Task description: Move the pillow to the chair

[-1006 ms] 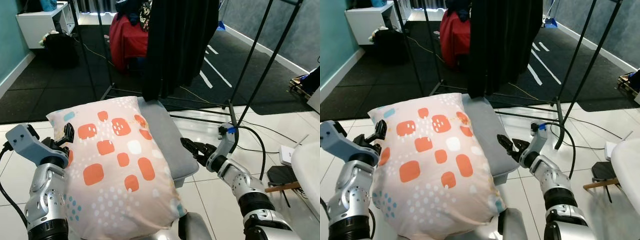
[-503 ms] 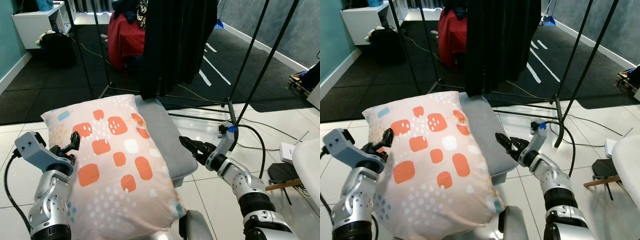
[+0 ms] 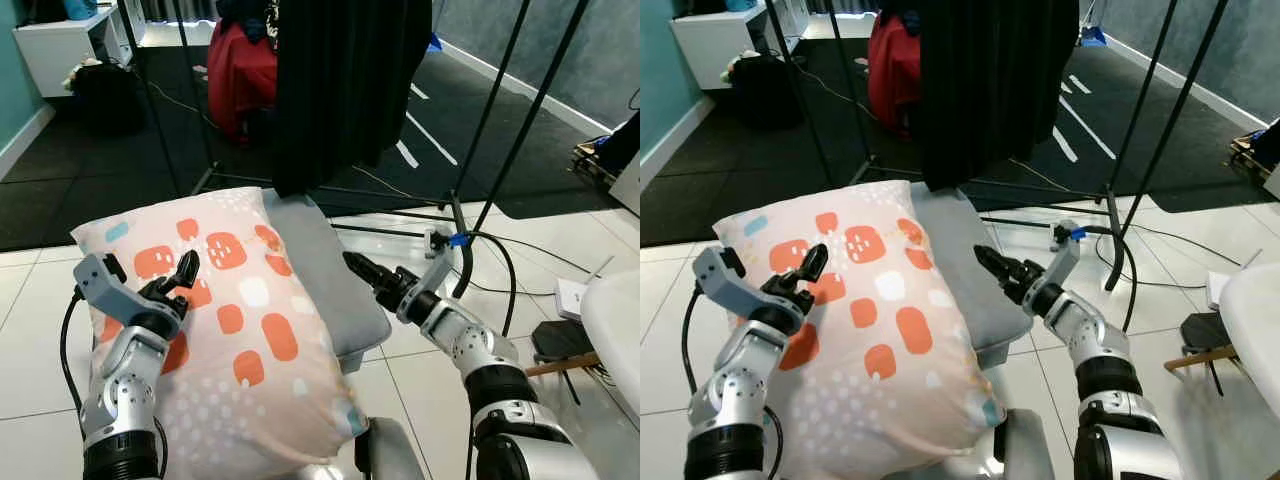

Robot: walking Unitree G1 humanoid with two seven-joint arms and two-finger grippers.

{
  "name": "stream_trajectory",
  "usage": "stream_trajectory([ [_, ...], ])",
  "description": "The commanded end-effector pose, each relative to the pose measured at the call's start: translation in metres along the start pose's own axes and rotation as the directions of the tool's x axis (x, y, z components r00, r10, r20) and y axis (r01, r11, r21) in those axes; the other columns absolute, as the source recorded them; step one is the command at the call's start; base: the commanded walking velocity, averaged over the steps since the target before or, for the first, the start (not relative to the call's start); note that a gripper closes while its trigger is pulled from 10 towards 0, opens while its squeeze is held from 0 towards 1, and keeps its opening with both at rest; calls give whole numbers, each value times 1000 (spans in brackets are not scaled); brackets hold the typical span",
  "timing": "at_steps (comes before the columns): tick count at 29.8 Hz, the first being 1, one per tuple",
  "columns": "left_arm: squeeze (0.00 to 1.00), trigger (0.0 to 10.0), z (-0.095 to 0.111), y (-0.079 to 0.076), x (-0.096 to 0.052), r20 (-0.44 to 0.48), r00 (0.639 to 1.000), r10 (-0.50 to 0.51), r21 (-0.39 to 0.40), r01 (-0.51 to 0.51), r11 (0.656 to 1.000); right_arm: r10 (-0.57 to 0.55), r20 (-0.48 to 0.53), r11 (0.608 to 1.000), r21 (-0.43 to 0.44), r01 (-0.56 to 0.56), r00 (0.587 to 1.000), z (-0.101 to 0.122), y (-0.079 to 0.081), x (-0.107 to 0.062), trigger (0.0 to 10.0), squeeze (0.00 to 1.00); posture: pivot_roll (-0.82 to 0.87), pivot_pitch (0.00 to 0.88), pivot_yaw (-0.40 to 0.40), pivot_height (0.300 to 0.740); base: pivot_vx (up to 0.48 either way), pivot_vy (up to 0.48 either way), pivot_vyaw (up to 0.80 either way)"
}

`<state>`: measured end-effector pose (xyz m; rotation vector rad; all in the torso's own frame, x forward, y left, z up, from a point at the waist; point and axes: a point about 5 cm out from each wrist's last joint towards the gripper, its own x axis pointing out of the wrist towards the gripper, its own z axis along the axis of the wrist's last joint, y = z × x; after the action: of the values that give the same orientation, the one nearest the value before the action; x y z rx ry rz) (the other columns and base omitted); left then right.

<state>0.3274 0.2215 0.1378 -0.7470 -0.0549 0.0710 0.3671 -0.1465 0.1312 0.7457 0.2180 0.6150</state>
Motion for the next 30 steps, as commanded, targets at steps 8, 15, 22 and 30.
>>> stream_trajectory([
  [8, 0, 10000, 25, 22, 7, 84, 987, 136, 5, -137, 991, 40, -134, 999, 39, -35, 990, -27, 13, 18, 10000, 0, -121, 159, -14, 475, 0, 0, 0],
  [15, 0, 10000, 69, 81, -22, 205, 899, 388, 120, -416, 901, 13, -200, 998, -52, -24, 980, -30, 19, 28, 10000, 0, -118, 190, -8, 475, 0, 0, 0],
  [22, 0, 10000, 69, 118, -58, 178, 843, 508, 107, -529, 842, 52, -163, 998, -18, -56, 985, -22, 22, 30, 10000, 0, -87, 240, -18, 475, 0, 0, 0],
  [30, 0, 10000, 30, 100, -59, 2, 939, 344, -28, -344, 939, 81, -143, 997, 5, -81, 986, -18, 32, 39, 10000, 0, -77, 280, -27, 475, 0, 0, 0],
])
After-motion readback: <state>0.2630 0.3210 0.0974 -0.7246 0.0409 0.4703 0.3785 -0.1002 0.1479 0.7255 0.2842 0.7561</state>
